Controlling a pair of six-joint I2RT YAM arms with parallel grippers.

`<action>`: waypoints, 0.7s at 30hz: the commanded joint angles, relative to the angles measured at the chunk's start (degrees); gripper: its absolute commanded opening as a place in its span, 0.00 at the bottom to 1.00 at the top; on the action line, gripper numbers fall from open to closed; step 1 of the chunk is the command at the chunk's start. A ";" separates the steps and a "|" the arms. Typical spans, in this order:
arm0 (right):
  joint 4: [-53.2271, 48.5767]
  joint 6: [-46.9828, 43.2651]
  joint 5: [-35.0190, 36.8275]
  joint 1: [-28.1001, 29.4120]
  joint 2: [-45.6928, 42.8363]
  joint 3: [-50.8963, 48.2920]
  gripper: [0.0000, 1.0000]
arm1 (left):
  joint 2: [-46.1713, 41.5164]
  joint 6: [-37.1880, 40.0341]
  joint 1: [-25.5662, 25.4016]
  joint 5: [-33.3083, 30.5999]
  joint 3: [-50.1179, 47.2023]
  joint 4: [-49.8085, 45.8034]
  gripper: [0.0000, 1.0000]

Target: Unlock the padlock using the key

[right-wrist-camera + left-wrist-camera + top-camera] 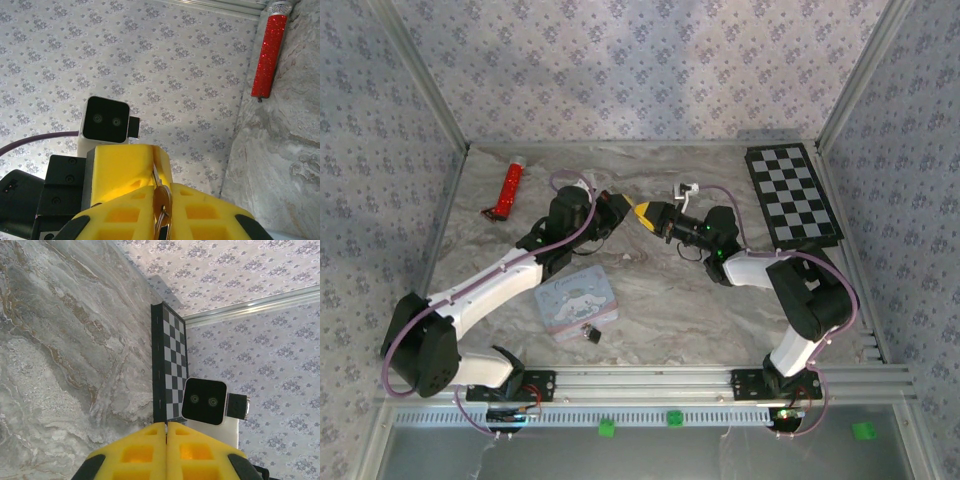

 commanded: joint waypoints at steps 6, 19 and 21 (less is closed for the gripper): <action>1.77 -0.15 -1.13 -0.73 -0.30 0.81 0.06 | -1.89 0.76 0.70 -1.12 -1.03 0.99 0.00; -22.19 -16.30 -3.69 -1.61 -8.84 1.21 0.00 | -4.52 4.67 3.89 0.28 -1.47 -2.85 0.37; -31.66 -24.30 -3.53 -1.64 -11.94 1.88 0.00 | -5.10 8.21 5.73 1.52 -1.16 -4.83 0.48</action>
